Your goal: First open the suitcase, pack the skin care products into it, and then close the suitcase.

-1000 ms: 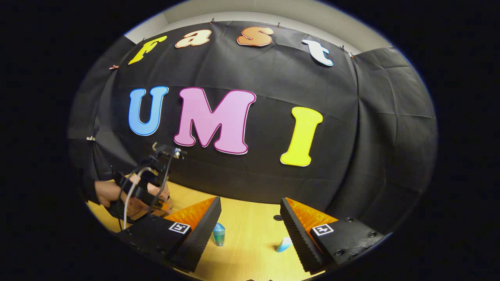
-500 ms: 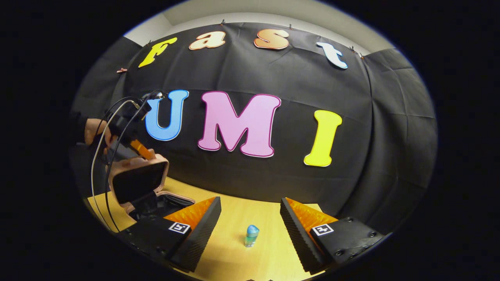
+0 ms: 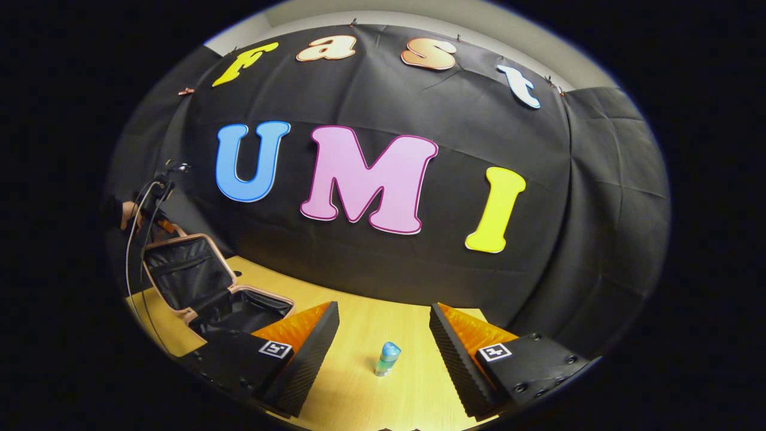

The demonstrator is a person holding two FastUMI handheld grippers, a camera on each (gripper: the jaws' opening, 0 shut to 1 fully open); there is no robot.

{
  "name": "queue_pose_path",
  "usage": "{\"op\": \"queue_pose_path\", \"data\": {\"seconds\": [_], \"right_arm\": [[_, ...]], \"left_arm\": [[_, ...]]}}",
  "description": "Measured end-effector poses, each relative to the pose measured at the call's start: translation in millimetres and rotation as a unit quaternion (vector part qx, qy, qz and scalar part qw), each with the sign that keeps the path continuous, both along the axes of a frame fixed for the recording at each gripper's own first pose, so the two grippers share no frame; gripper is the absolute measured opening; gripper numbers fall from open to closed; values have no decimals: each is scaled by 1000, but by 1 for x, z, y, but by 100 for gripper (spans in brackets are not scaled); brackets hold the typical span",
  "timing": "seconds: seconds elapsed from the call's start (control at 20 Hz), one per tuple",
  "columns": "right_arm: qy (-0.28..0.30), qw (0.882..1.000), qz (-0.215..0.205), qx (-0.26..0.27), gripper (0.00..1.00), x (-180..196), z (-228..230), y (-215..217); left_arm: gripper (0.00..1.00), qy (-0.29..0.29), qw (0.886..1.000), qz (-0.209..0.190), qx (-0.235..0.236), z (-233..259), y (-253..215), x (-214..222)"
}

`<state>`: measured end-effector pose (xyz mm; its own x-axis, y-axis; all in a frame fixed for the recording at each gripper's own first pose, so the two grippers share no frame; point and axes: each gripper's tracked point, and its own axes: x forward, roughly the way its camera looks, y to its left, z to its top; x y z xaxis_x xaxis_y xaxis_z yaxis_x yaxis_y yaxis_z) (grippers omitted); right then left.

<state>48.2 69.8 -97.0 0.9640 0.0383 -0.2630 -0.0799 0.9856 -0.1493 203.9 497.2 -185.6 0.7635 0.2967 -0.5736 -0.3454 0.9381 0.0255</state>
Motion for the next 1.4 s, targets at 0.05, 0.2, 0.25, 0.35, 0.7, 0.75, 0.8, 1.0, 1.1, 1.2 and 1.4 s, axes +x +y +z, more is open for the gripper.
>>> {"op": "queue_pose_path", "data": {"seconds": [0.05, 0.2, 0.25, 0.35, 0.7, 0.75, 0.8, 1.0, 1.1, 1.2, 1.4], "right_arm": [[7, 1000, -1, -3, 96, 1, -4, 3], [48, 999, -9, 19, 96, 0, -20, 11], [53, 998, -13, 23, 96, -1, -20, 14], [45, 999, -19, 14, 96, -2, -16, 11], [18, 998, -58, 17, 97, -11, -2, -29], [12, 998, -64, 19, 96, -12, 1, -35], [9, 997, -70, 19, 96, -14, 3, -43], [-18, 995, -97, 23, 94, -22, 19, -80], [-25, 993, -114, 33, 96, -25, 22, -99], [-18, 990, -129, 46, 96, -30, 17, -115], [-23, 988, -147, 49, 96, -32, 10, -150]], "left_arm": [[7, 5, 1000, -2, -13, -17, 9, 4], [6, 24, 997, 13, -69, -69, 26, 11], [7, 33, 996, 22, -85, -83, 30, 11], [7, 61, 993, 36, -94, -111, 33, 12], [34, 34, 997, 58, 24, -45, 37, -8], [41, 7, 998, 48, 30, -21, 21, -7], [44, -23, 999, 37, 32, 3, 1, -9], [99, -151, 986, -27, 67, 102, -111, -22], [98, -203, 974, -30, 96, 131, -165, -37], [97, -238, 966, -49, 86, 135, -239, -53], [97, -285, 948, -136, 37, 128, -392, -70]]}}
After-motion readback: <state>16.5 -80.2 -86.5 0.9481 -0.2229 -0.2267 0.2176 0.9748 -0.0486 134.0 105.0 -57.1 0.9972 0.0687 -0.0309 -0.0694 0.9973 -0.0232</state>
